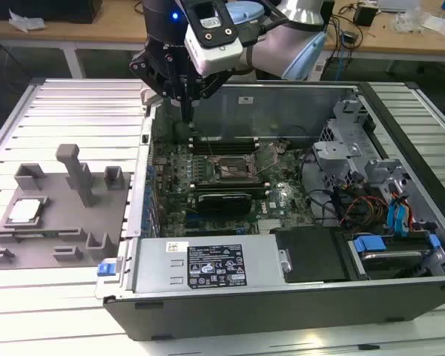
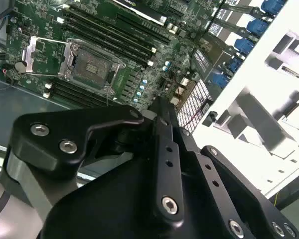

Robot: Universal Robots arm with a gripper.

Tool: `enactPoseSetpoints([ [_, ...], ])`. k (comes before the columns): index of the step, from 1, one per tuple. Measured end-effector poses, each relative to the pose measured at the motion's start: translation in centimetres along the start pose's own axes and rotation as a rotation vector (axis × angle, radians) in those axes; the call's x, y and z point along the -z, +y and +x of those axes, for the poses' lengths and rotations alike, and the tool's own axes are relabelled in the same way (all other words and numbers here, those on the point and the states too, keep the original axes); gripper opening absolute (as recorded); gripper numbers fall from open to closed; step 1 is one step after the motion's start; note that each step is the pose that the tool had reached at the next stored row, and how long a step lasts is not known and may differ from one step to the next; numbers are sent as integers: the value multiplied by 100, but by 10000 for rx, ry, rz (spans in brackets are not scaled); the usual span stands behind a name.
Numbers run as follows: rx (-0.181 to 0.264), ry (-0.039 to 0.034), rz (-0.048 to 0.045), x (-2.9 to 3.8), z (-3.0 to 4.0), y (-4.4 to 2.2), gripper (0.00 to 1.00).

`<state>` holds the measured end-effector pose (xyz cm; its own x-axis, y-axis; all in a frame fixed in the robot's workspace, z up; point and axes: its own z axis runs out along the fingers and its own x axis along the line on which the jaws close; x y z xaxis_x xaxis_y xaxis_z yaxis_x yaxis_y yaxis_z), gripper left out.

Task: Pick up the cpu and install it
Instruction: 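Reach for the cpu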

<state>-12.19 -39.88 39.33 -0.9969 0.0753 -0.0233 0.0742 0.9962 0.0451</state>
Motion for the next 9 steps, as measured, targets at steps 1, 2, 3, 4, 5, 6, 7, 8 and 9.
enactPoseSetpoints([
  [1, 0, 0, 0, 0, 0, 0, 11],
  [2, 0, 0, 1, 0, 0, 0, 11],
  [3, 1, 0, 0, 0, 0, 0, 11],
  [4, 1, 0, 0, 0, 0, 0, 11],
  [5, 0, 0, 0, 0, 0, 0, 11],
  [6, 0, 0, 0, 0, 0, 0, 11],
  [7, 1, 0, 0, 0, 0, 0, 11],
  [8, 0, 0, 0, 0, 0, 0, 11],
  [9, 0, 0, 0, 0, 0, 0, 11],
])
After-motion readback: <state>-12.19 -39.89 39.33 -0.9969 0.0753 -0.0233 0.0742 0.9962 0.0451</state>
